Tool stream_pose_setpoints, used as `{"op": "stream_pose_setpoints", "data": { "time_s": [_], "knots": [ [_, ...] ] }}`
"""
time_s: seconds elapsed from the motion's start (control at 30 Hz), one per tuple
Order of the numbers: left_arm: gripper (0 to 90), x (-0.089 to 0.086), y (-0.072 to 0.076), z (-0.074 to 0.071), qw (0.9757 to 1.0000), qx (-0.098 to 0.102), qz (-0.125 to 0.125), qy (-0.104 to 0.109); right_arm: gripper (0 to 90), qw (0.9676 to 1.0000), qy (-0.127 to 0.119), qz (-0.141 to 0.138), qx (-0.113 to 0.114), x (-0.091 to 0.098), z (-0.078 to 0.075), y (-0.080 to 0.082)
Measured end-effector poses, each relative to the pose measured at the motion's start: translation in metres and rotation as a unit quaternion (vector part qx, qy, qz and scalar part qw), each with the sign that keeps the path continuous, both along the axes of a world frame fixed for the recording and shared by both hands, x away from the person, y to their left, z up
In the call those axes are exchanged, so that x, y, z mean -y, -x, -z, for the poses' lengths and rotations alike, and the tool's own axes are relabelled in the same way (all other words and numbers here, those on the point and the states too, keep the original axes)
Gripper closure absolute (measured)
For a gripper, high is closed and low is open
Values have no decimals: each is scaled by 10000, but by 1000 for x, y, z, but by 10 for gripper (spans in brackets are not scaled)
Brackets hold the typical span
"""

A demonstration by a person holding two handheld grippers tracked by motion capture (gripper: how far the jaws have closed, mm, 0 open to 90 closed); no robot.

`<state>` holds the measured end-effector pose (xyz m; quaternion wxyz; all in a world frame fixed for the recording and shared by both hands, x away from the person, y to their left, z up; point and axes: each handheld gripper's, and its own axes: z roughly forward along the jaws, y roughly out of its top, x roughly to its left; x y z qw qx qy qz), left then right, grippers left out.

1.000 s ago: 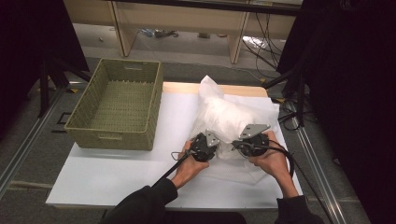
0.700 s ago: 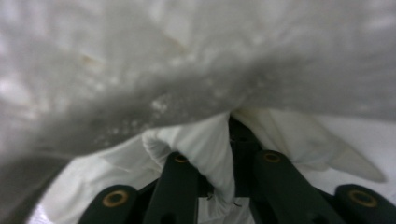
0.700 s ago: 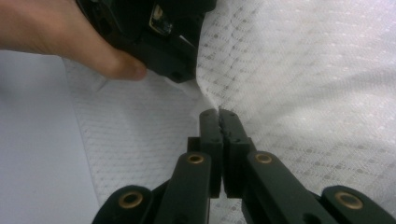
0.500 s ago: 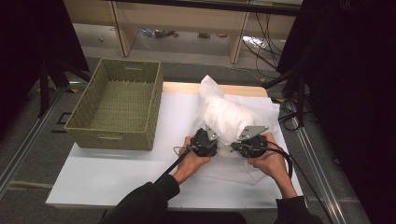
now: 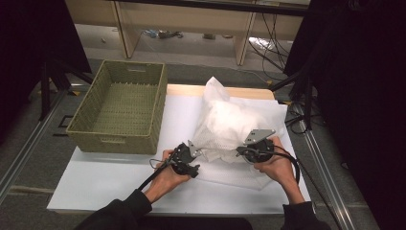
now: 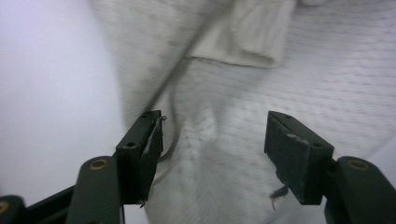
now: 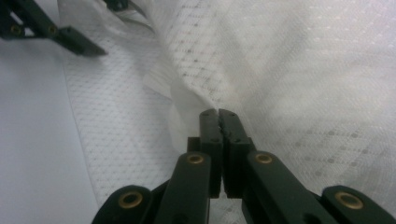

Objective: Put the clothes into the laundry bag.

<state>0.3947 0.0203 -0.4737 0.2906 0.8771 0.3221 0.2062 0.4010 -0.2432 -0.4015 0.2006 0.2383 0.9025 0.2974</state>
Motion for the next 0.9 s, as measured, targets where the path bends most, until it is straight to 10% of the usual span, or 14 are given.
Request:
{"op": "stream_pose_setpoints", "data": {
  "time_s": [0.13,0.33,0.5,0.7,0.9],
  "knots": [
    [440,-19,3,-9,10000,59,-10,18,900,10000,-21,-21,-49,1,1,-1],
    [849,-33,7,2,9987,-350,200,296,900,10000,24,2,13,0,0,0],
    [865,-55,29,-14,9972,-292,475,490,900,10000,31,-29,52,3,-6,4],
    [867,-62,39,-5,9937,-676,755,483,900,9997,169,-182,2,-2,-2,11],
    [662,-60,37,-16,9968,-342,445,564,900,9999,35,-153,64,1,-7,15]
  ]
}}
